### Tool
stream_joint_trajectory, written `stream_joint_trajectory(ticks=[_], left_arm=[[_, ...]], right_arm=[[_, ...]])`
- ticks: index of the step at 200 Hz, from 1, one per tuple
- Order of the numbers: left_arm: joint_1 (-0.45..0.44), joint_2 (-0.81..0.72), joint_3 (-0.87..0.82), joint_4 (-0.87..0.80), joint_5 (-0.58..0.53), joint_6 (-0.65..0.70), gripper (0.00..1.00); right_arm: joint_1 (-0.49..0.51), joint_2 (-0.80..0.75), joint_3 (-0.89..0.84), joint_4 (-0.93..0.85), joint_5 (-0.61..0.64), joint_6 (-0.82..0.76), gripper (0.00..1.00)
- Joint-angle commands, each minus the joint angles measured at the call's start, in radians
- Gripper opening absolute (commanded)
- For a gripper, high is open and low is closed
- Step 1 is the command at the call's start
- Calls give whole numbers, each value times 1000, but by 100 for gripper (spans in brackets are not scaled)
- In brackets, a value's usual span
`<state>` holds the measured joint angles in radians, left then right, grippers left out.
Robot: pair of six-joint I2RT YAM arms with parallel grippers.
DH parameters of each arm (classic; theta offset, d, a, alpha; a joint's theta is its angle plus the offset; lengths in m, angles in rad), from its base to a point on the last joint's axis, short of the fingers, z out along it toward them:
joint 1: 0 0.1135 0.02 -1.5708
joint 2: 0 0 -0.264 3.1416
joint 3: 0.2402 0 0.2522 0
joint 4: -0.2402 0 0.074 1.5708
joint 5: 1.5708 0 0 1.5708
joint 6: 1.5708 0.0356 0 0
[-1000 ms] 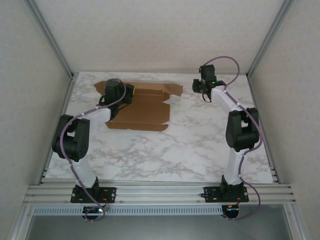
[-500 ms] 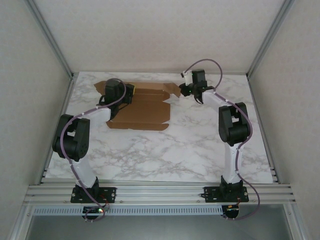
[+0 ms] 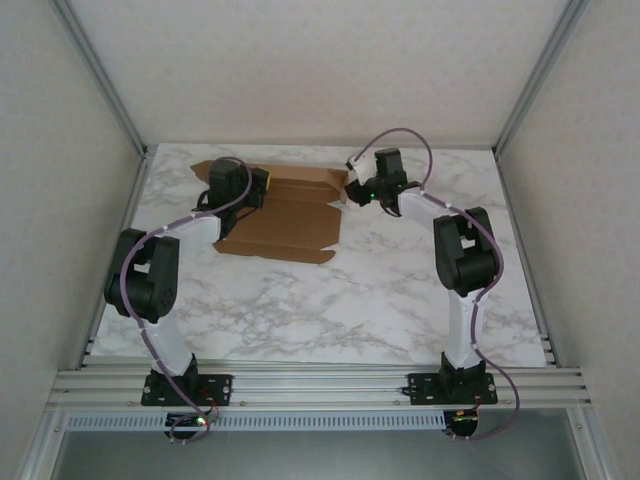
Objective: Fold the paper box
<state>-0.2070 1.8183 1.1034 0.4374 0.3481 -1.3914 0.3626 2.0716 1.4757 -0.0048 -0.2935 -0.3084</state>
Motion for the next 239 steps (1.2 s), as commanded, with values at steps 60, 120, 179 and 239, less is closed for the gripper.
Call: stream_joint_trajectory(ticks=[60,120,179,239], left_arm=[[20,6,-1,-65,81,8,0],[39,45,138,-289,57,119,0],[44,119,257,-411,80,193,0],[50,114,254,-413,94,219,0]], right_arm=[[77,-83,-51,21,-90,-91,23],[-34,-222,-117,103,-412,41,20],[-134,-269,-4,87,-367,142,22],[-110,-101,84,-87,-84,-156,18]])
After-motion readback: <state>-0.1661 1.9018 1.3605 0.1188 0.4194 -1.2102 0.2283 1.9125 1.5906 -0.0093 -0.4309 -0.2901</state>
